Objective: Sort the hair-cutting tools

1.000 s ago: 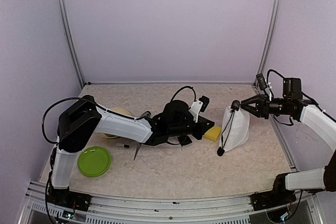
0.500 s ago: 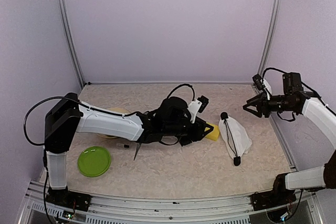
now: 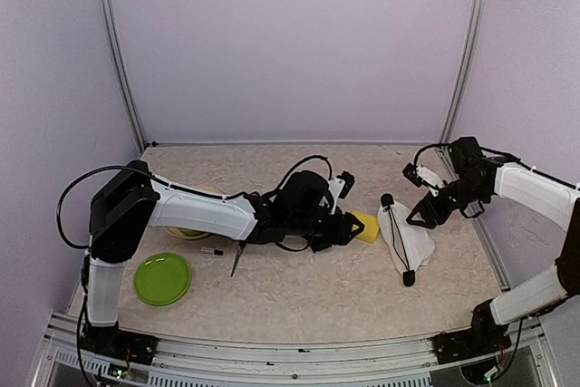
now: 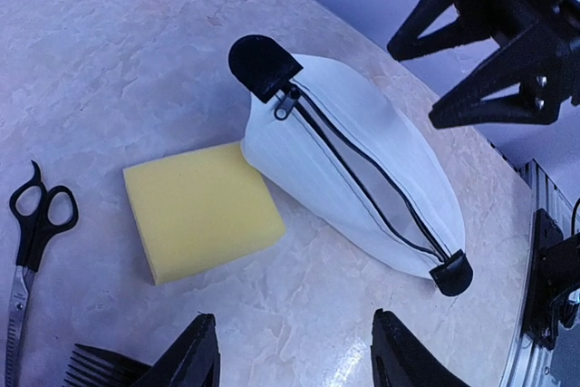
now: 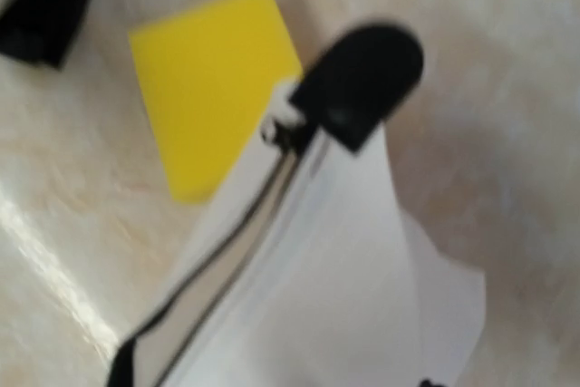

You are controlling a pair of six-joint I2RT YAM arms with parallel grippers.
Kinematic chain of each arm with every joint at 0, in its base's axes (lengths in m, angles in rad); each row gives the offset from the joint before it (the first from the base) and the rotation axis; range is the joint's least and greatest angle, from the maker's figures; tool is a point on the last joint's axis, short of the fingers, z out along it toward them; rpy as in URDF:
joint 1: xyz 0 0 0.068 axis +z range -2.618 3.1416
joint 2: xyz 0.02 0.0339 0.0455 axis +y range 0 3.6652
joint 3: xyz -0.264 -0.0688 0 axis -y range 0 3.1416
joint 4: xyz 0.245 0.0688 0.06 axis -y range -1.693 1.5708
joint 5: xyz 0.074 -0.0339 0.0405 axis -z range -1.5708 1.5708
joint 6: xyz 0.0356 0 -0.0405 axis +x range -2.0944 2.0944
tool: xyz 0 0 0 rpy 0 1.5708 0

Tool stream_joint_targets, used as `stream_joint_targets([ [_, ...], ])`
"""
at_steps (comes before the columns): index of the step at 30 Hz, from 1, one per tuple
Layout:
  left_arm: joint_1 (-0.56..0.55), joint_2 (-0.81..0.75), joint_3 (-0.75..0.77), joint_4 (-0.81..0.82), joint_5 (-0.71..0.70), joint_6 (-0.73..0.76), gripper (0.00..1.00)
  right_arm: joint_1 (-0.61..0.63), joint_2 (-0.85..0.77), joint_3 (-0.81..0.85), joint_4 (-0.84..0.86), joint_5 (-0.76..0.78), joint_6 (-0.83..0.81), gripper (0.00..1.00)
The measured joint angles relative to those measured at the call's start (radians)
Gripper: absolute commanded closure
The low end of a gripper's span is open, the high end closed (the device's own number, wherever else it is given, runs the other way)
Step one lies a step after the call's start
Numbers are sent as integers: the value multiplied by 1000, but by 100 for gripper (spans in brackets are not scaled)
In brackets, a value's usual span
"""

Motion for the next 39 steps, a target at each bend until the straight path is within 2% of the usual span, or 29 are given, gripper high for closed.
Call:
stream_joint_targets([
  [5,39,8,4,6,43,-43,43,21,45,0,-38,69,-15,40],
  [9,71,14,4,18,78,-69,43,53,91,0,-48,108,-19,44],
  [11,83,14,4,19,92,-77,43,58,120,0,-52,123,-19,58],
  [15,92,15,6,24,118,-81,42,59,164,0,-63,157,-27,76],
  [19,101,27,18,49,175,-74,42,59,168,2,-70,155,-50,100],
  [26,138,103,58,108,304,-77,41,75,140,1,-71,116,-144,100],
  [27,143,116,67,114,312,-77,41,77,130,1,-71,115,-153,90],
  [28,145,129,76,120,320,-77,41,80,115,1,-73,117,-160,72],
  [29,147,142,90,123,325,-77,41,81,102,3,-75,119,-163,61],
  [33,147,185,147,132,335,-89,42,90,76,51,-106,110,-143,32],
  [34,146,186,147,137,336,-97,42,99,72,58,-105,108,-129,18],
  [35,145,186,147,141,336,-101,42,116,66,61,-99,114,-122,14],
  [39,143,186,143,155,337,-116,42,209,81,54,-88,174,-75,13],
])
